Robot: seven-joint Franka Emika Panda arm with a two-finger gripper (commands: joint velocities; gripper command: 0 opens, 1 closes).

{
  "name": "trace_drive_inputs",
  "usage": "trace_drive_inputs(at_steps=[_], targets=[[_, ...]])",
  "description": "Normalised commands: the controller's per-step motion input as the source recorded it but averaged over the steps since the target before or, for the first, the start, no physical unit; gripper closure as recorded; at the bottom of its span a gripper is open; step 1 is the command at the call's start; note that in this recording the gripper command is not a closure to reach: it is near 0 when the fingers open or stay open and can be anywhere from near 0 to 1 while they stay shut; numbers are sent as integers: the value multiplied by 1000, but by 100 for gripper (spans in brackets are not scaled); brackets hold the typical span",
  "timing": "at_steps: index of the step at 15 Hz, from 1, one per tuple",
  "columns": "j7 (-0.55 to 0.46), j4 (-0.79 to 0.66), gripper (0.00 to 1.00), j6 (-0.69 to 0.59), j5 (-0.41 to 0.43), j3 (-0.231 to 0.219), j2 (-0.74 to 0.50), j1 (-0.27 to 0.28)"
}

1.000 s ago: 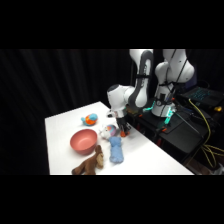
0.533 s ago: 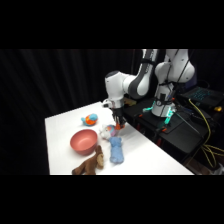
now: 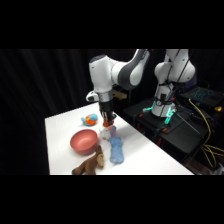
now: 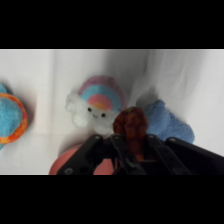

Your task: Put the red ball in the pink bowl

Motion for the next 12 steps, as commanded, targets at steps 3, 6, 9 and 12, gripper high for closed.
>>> trace_drive_inputs(at_steps=[3,6,9,12], targets=[[-8,796,32,-313,-92,-91,585,46],[-26,703,32,-308,-69,-75,512,13],[-46,629,32,-300,-53,-33,437,-1],[-56,524,32,-298,-39,-9,309,-9]])
